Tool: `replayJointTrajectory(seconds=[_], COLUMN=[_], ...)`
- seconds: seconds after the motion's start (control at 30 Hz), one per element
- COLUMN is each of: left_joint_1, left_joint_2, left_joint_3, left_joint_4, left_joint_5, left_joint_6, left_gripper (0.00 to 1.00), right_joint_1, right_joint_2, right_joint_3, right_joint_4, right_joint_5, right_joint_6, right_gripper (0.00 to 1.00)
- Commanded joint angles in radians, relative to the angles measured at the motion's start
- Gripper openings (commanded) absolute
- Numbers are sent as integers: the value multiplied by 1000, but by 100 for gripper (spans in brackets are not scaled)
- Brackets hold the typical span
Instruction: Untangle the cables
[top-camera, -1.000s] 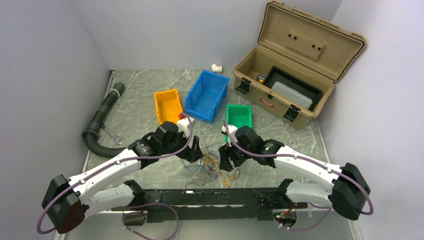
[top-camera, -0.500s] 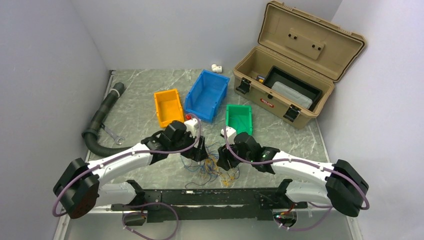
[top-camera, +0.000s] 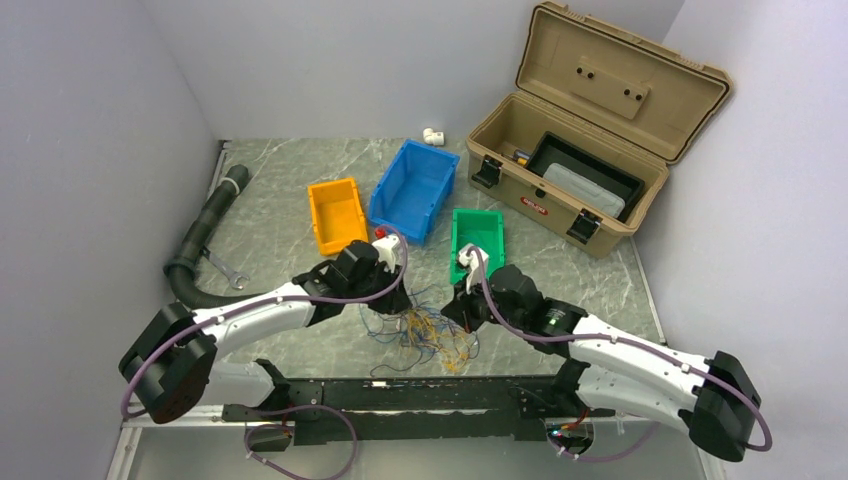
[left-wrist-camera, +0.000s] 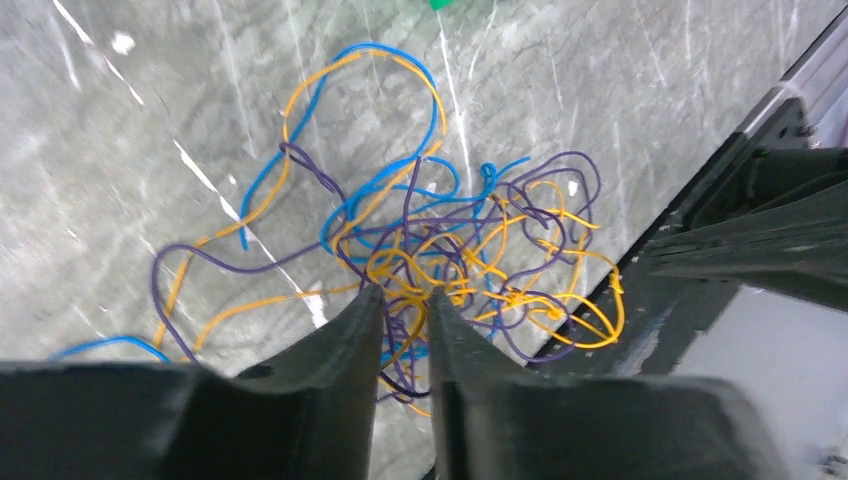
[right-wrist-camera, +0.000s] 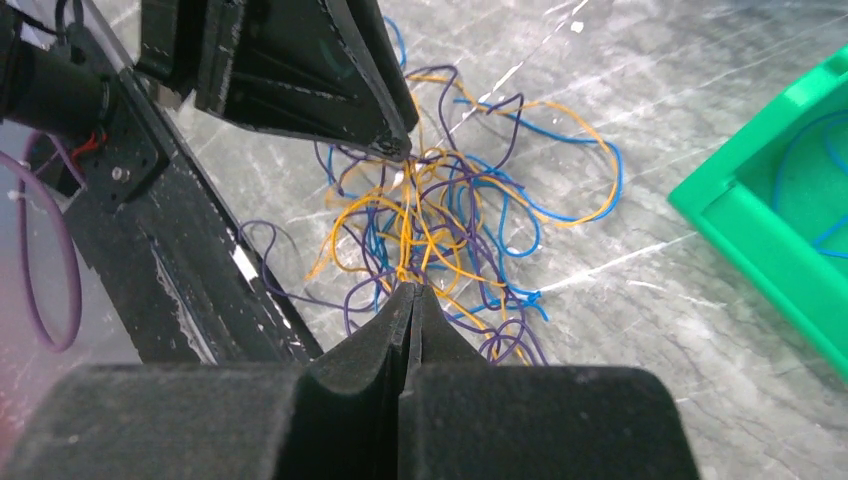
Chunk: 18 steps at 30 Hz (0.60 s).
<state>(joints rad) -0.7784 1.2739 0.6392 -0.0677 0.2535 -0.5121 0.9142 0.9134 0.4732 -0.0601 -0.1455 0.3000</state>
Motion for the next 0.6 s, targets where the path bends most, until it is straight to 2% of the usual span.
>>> replayJointTrajectory(seconds=[0.0, 0.07, 0.1, 0.27, 0.37, 0.43, 0.47, 0.53, 0.57], left_joint_1=[-1, 1, 3, 42, 101, 133, 138, 138, 138], left_joint_2=[-26, -41, -51, -144, -224, -264, -277, -289, -287], left_joint_3=[-19, -26, -29, -69, -103, -113, -112, -101, -95], left_joint_4=[93, 75, 70, -12, -31, -46, -54, -64, -63], left_joint_5=[-29, -56, -82, -151, -151, -135, -129, -103, -81], left_joint_6=[-20, -22, -22, -14, -12, -6, 1, 19, 25], left_gripper=[15, 2, 0, 0, 0, 0, 0, 0, 0], right_joint_1=[4, 4, 2, 4, 4, 3, 2, 2, 3], right_joint_2=[-65, -101, -121, -181, -202, -207, -204, -175, -148], right_joint_3=[95, 126, 144, 265, 307, 316, 311, 299, 292], right_joint_4=[-71, -95, -107, -222, -278, -293, -289, -288, -288], right_joint_5=[94, 118, 134, 268, 370, 377, 338, 233, 192], right_joint_6=[18, 20, 22, 14, 12, 3, -14, -47, -53], right_gripper=[0, 0, 0, 0, 0, 0, 14, 51, 64])
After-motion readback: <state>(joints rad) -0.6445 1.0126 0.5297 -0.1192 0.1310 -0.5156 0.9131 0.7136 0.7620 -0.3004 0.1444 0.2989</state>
